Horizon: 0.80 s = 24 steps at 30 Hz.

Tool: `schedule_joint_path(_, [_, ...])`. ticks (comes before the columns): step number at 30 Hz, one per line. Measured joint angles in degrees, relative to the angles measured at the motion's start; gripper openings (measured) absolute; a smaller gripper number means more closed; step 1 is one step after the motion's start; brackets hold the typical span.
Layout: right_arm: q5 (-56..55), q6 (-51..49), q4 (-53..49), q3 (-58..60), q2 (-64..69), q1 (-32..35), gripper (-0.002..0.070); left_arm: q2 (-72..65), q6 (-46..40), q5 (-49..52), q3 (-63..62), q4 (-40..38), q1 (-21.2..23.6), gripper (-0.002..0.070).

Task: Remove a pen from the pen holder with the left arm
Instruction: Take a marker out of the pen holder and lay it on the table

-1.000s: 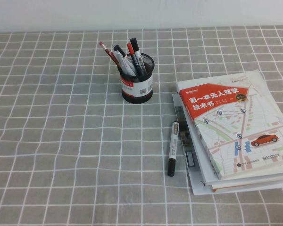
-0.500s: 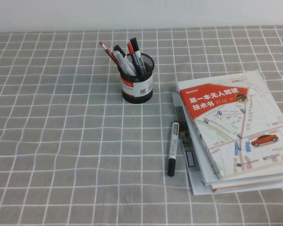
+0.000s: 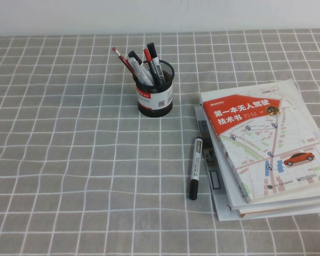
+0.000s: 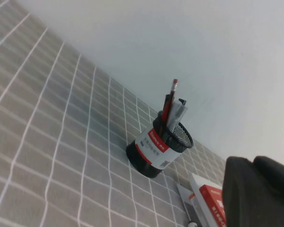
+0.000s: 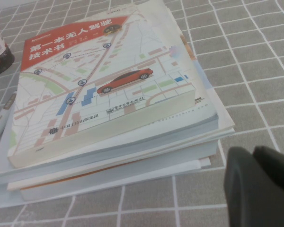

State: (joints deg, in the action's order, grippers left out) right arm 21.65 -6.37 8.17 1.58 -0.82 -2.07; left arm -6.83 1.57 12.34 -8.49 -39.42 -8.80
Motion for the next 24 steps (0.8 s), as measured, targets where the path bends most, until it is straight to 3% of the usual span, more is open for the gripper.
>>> schedule_joint_path(4, [0.0,0.0,0.0,0.0,0.0,0.0,-0.0013,-9.78,-11.99,3.32,-10.07,0.38,-0.15,0.0088])
schedule_joint_path(7, [0.0,0.0,0.0,0.0,0.0,0.0,-0.0013,-19.65,-17.98,4.31,-17.53,-0.09,-0.15,0.0272])
schedule_joint_path(9, [0.0,0.0,0.0,0.0,0.0,0.0,-0.0013,-26.36,-20.01,4.31,-21.91,-1.3,-0.15,0.0437])
schedule_joint_path(12, [0.0,0.0,0.0,0.0,0.0,0.0,-0.0013,-35.72,-21.08,4.31,-27.93,-2.62,-0.15,0.0599])
schedule_joint_path(18, [0.0,0.0,0.0,0.0,0.0,0.0,-0.0013,-55.38,-24.27,7.43,-39.76,-10.16,-0.15,0.0651])
schedule_joint_path(21, [0.0,0.0,0.0,0.0,0.0,0.0,-0.0013,-64.08,-30.06,9.94,-45.64,-18.54,-0.15,0.0653])
schedule_joint_path(24, [0.0,0.0,0.0,0.0,0.0,0.0,-0.0013,-71.54,-39.38,11.68,-49.77,-31.84,-0.15,0.0654])
